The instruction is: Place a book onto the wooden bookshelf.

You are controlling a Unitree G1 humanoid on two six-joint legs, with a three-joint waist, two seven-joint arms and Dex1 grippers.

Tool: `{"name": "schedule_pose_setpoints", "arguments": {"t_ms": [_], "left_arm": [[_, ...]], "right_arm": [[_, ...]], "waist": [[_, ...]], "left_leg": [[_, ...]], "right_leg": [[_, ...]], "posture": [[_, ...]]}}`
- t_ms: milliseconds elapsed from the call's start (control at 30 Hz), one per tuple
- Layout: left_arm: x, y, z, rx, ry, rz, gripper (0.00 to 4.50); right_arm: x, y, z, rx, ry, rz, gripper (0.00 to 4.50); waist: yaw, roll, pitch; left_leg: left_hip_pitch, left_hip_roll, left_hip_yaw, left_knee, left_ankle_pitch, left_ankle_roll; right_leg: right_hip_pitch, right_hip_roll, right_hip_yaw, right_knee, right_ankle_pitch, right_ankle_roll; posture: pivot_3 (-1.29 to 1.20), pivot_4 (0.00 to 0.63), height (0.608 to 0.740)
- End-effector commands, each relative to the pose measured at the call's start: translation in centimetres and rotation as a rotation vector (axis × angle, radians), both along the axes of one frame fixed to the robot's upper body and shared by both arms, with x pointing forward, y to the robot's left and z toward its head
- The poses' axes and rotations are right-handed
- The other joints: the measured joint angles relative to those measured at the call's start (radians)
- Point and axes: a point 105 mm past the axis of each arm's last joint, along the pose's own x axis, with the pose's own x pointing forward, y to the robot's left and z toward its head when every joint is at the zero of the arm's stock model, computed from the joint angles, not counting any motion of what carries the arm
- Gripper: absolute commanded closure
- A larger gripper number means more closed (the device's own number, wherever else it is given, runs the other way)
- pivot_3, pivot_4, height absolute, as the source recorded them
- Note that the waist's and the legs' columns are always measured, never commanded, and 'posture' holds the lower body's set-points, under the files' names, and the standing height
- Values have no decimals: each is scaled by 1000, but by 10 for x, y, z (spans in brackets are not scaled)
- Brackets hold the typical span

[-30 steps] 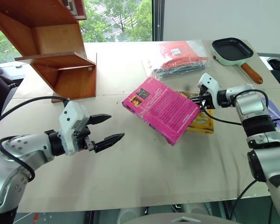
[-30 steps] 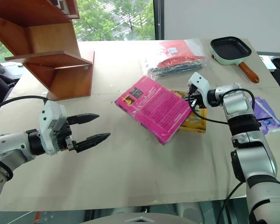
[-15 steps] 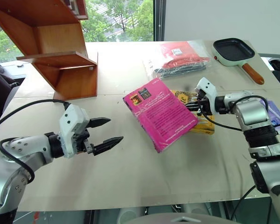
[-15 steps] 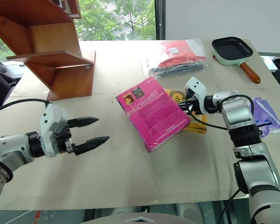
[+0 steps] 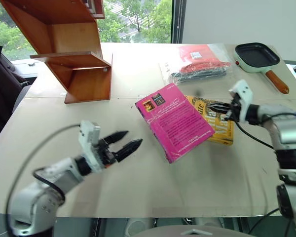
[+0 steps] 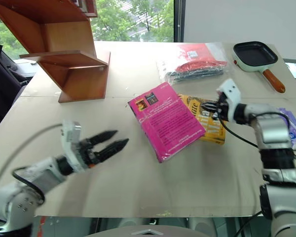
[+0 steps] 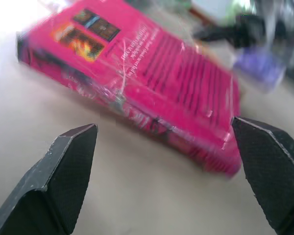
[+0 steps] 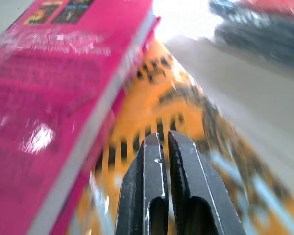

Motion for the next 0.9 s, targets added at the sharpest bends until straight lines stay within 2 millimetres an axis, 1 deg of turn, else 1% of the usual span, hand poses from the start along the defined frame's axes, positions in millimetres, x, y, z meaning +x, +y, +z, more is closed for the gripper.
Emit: {"name": "schedule_pose_setpoints", "arguments": {"t_ms": [33,100,133,200,267,300,333,400,433,500,600,733,767,833,900], "left_arm": [[1,-10,-18,-161,144,44,0],[3,-18,-30,-195,209,32,0],[5,-24,-33,-219,234,15,0],[12,-31,-37,-244,264,-7,0],[18,-37,-44,-197,286,-19,0],[23,-39,-46,-196,297,-5,0],[29,-40,-48,-213,311,19,0],[36,-44,-48,-252,327,36,0],[38,-47,-48,-276,335,31,0],[46,-52,-45,-346,353,33,0],[58,-50,-45,-404,383,50,0],[71,-56,-39,-568,475,-31,0],[72,-58,-37,-583,488,-52,0],[73,-62,-35,-597,510,-99,0],[72,-73,-33,-585,528,-164,0]], "right_arm": [[-43,-7,38,55,-123,110,4449],[-67,-9,42,81,-96,153,3934],[-81,-10,42,86,-74,175,3781],[-103,-11,42,82,-26,205,2860],[-124,-12,39,85,-15,213,1945],[-134,-12,37,115,-13,211,1396],[-146,-10,31,128,-14,205,843],[-169,-3,21,130,10,214,65],[-180,0,18,132,9,213,65],[-196,6,14,159,30,185,65],[-206,9,14,142,9,143,65],[-204,6,21,126,-55,85,65],[-205,7,23,132,-58,85,65],[-205,7,24,140,-62,83,65],[-203,6,27,133,-85,77,65]], "waist": [[-1,0,0],[-2,1,0],[-1,1,-1],[-1,0,-1],[4,0,-3],[1,0,-5],[2,0,-5],[17,-1,-8],[19,-1,-8],[23,4,-11],[22,3,-13],[22,2,-12],[22,1,-12],[22,1,-12],[22,1,-12]], "left_leg": [[1,0,0,0,0,0],[5,0,0,1,0,0],[7,1,0,1,0,0],[10,1,0,1,-3,5],[11,1,0,2,-3,6],[11,1,-1,3,-3,6],[12,1,0,4,-3,6],[13,1,0,5,-3,6],[13,1,0,5,-3,5],[13,1,0,5,-2,3],[14,1,1,5,-4,7],[23,1,1,5,-5,8],[25,1,1,5,-5,8],[24,1,0,6,-5,8],[24,0,0,5,-4,7]], "right_leg": [[1,0,0,1,0,0],[4,0,0,3,0,0],[7,1,0,3,0,0],[10,1,-1,3,0,0],[12,1,-1,3,0,0],[13,2,-2,3,0,0],[14,2,-1,3,0,0],[15,1,-1,3,0,0],[15,1,-1,3,0,1],[15,1,0,3,0,1],[16,1,0,3,-1,1],[23,2,1,3,-1,2],[25,2,0,2,-3,4],[26,2,0,2,-3,4],[26,2,-1,2,-2,3]], "posture": [[0,150,720],[0,150,720],[0,150,720],[0,150,720],[0,150,720],[0,150,720],[0,150,720],[0,150,720],[0,150,720],[0,150,720],[0,150,720],[0,150,720],[0,150,720],[0,150,720],[0,150,720]]}}
